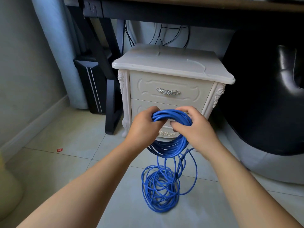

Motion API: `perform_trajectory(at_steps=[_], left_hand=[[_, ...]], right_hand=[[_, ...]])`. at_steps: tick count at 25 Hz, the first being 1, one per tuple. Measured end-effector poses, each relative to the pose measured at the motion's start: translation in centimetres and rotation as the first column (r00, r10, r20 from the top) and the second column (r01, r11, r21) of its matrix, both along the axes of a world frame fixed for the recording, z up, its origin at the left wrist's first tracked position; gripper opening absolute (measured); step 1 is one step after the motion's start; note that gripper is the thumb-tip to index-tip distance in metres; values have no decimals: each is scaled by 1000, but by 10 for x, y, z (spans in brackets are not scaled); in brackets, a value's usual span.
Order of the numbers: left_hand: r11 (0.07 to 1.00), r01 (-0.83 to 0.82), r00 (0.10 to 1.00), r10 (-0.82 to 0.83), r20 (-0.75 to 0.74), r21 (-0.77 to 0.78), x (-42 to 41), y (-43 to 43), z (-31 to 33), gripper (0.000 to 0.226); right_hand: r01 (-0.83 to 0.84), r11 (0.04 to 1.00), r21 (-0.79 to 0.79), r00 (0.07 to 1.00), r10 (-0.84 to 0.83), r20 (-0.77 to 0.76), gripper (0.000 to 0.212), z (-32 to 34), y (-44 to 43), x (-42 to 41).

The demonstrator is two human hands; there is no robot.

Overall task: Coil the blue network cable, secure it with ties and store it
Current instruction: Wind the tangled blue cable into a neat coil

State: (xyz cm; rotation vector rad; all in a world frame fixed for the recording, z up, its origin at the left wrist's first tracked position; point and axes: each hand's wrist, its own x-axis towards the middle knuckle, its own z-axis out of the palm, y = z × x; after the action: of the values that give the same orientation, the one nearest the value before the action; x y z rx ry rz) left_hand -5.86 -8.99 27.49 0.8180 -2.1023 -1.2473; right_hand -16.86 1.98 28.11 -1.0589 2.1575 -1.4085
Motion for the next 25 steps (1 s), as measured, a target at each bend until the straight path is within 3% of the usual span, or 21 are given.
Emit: perform_trajectory(at_steps=[3,6,9,12,15,17,19,21,23,25], left_hand=[[979,-86,990,105,-98,185,-3,0,2,9],[918,-147,956,228,-186,369,-6,1,2,7],[868,-170,922,307,-235,466,-10,7,4,6],[807,-164,884,376,-279,567,-14,11,5,11],[715,-121,846,438,-305,689,-16,16,6,14],[667,-66,856,420,-302,742,-17,25,5,14],[693,-40,911,320,-258,720,-18,31,4,18],[784,-48,965,197,-175,619,-14,32,5,19],[849,-18,977,127,-170,528,-10,31,8,15],[915,20,971,78,-225,404,-6,25,7,40]], right_hand=[[-72,996,48,980,62,188,23,3,7,-6],[-77,987,143,992,62,109,33,-2,8,-8],[-48,990,133,995,35,96,51,-3,7,-3],[-64,996,69,957,41,286,58,0,7,-2],[-62,997,-49,854,79,514,42,0,6,-3],[64,984,-164,814,44,579,24,-4,2,-1],[199,952,-233,830,-37,556,15,-7,0,-2],[260,933,-249,873,-117,473,13,-7,0,-7],[264,948,-179,934,-205,291,18,-5,3,-14],[236,968,-80,970,-231,75,19,-3,6,-17]])
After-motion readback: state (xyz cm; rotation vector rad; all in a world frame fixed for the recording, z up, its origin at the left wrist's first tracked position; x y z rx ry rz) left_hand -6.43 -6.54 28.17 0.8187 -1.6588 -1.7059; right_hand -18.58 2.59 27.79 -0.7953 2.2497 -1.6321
